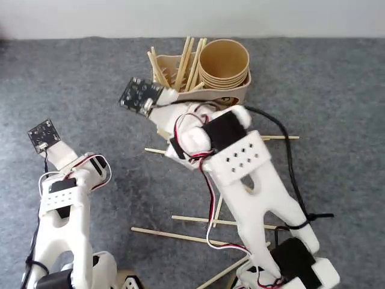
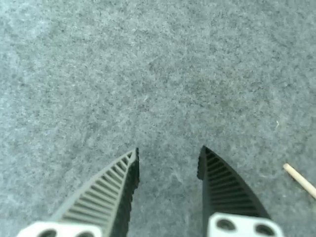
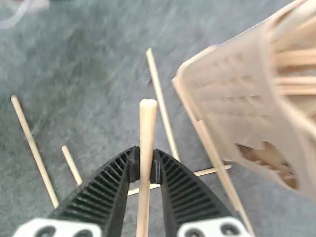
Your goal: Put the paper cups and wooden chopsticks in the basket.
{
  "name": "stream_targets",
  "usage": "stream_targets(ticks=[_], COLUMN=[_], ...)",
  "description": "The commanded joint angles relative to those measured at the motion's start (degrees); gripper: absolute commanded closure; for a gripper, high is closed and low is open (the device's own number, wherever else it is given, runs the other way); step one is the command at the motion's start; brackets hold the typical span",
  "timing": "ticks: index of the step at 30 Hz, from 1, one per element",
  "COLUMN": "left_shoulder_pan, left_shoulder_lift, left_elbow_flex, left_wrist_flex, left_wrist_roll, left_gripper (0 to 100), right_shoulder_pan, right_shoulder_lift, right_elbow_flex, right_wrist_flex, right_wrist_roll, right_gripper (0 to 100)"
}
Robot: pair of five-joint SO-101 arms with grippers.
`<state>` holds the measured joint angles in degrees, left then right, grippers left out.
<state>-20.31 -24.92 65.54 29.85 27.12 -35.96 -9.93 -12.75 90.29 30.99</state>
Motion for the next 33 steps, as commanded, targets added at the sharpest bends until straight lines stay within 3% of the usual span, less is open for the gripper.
stream_targets(ticks=[1,10,26,33], left_shoulder_pan=[-0.35,-0.35,-0.35,-0.35], left_shoulder_lift=[-1.58,-1.58,-1.58,-1.58], left_elbow_flex=[-0.31,-0.31,-0.31,-0.31], left_wrist_flex=[-0.88,-0.88,-0.88,-0.88], left_wrist_roll=[-0.7,-0.7,-0.7,-0.7], left_gripper=[81,81,81,81], right_shoulder_pan=[0.75,2.15,4.88,6.11], right_shoulder_lift=[-2.95,-1.89,5.23,12.26], right_elbow_flex=[-11.25,-22.51,-31.12,-31.12], right_wrist_flex=[2.42,-2.59,-35.74,-40.66], right_wrist_roll=[-0.62,-9.14,-15.12,-15.21], right_gripper=[99.1,99.1,99.1,99.1])
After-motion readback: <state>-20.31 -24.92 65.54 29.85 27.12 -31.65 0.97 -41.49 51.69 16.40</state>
